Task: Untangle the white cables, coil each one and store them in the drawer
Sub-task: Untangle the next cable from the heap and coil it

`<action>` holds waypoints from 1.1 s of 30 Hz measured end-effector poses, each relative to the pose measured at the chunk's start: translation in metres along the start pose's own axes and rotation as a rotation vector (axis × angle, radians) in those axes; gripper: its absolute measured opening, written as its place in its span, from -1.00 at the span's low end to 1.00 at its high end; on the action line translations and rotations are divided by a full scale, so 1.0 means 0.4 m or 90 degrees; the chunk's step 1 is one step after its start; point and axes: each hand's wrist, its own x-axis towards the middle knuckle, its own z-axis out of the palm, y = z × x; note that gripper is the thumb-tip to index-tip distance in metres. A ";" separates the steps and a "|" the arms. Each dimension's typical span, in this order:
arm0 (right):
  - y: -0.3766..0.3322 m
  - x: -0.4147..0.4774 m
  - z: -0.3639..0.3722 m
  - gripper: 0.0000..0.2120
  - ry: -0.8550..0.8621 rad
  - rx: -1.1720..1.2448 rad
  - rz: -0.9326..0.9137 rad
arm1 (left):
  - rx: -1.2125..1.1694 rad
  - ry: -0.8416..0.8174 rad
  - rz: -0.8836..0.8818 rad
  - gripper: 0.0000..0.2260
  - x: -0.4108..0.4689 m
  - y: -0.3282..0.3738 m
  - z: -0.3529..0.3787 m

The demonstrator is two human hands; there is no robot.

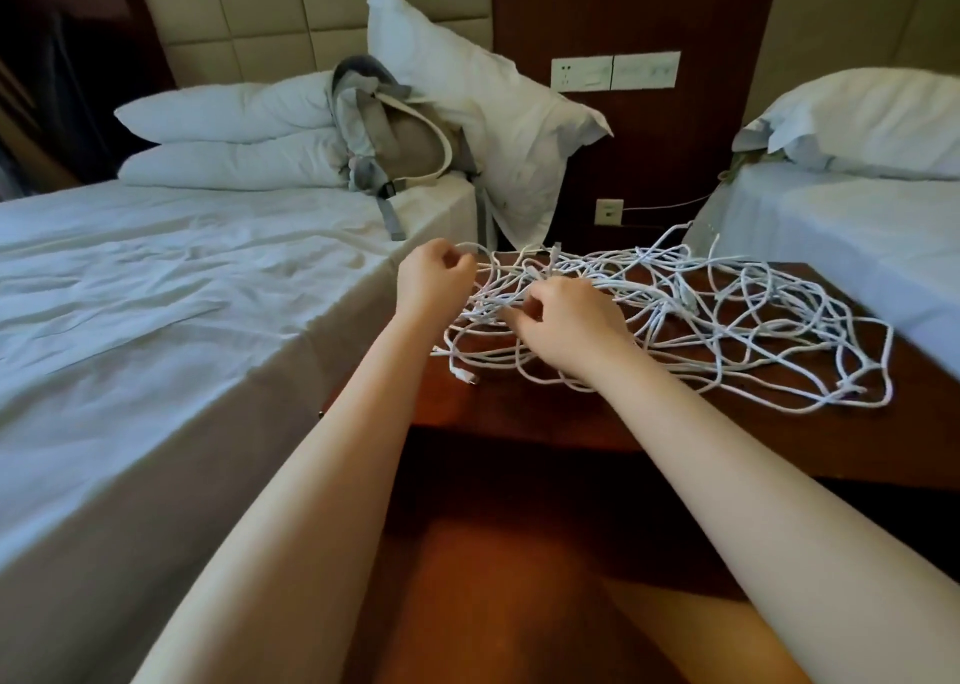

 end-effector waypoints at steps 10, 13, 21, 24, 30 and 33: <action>0.036 0.005 0.022 -0.77 0.184 0.385 0.064 | -0.068 -0.060 0.048 -0.91 0.009 -0.025 0.008; 0.049 -0.004 -0.005 -0.80 0.241 0.538 0.056 | -0.064 -0.128 0.146 -0.91 -0.011 -0.015 0.026; 0.093 -0.002 -0.055 -0.79 0.445 0.579 0.067 | 0.167 -0.054 0.361 -0.86 -0.016 0.009 0.036; 0.097 -0.007 -0.055 -0.81 0.443 0.558 0.038 | 0.271 -0.045 0.268 -0.81 -0.018 -0.011 0.029; 0.135 -0.007 -0.046 -0.83 0.479 0.497 0.142 | 0.207 0.094 0.246 -0.85 -0.013 -0.053 0.028; 0.166 -0.005 -0.035 -0.81 0.388 0.388 0.219 | 0.087 0.101 0.322 -0.79 -0.016 -0.020 0.029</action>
